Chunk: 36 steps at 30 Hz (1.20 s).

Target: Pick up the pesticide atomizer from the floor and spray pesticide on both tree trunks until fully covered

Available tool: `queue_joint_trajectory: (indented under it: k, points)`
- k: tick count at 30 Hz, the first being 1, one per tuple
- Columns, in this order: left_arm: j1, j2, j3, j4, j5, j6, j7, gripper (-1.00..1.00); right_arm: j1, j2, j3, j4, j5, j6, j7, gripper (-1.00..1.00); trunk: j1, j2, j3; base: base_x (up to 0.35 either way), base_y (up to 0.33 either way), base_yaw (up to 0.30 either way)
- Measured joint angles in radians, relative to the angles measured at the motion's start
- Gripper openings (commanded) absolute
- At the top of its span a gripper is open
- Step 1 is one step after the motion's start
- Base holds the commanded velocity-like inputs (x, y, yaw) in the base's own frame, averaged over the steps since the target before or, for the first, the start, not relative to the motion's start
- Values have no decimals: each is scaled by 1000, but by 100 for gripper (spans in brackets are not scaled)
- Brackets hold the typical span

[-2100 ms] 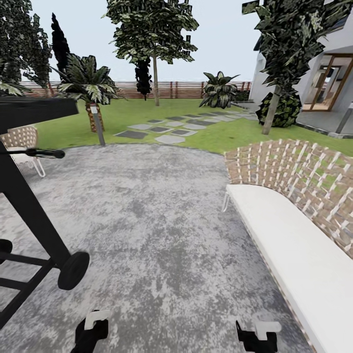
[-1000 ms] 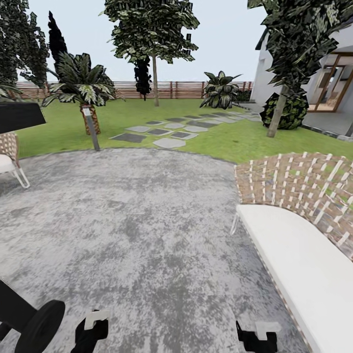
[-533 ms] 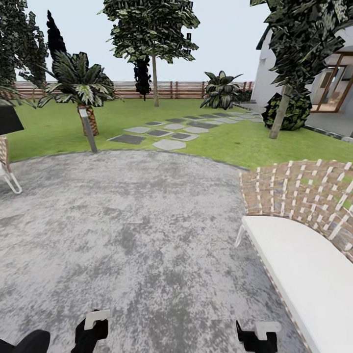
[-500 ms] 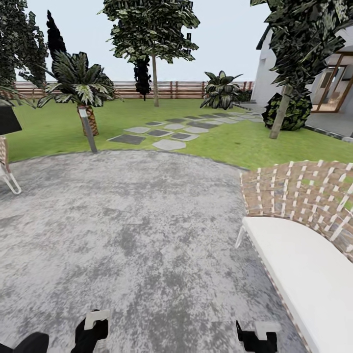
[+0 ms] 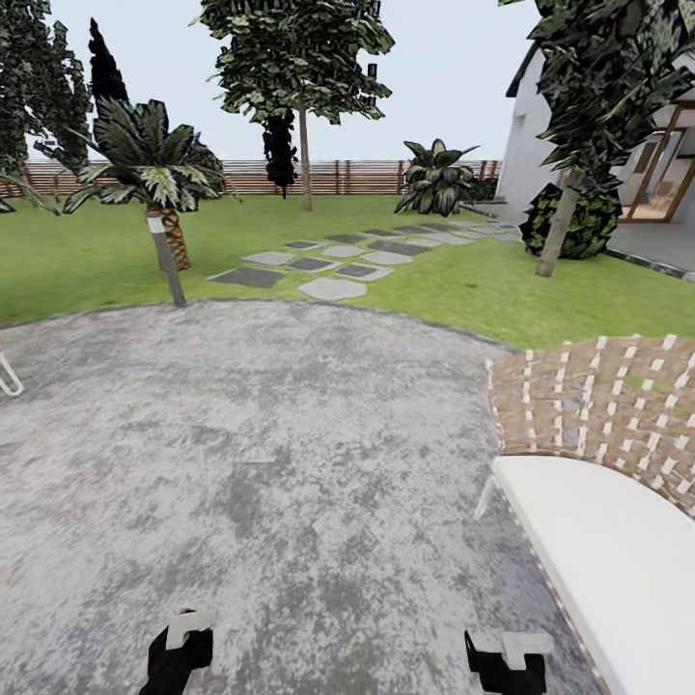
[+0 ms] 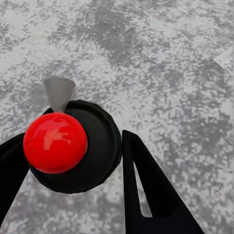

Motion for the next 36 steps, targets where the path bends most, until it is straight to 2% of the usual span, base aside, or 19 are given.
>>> queue_joint_trajectory:
  k: [31, 36]
  points:
    - [0, 0, 0, 0, 1, 0, 0, -100, 0, 1, 0, 0, 0, 0, 0, 100, 0, 0, 0, 338, 0, 0]
    - [0, 0, 0, 0, 1, 0, 0, -100, 0, 1, 0, 0, 0, 0, 0, 100, 0, 0, 0, 338, 0, 151]
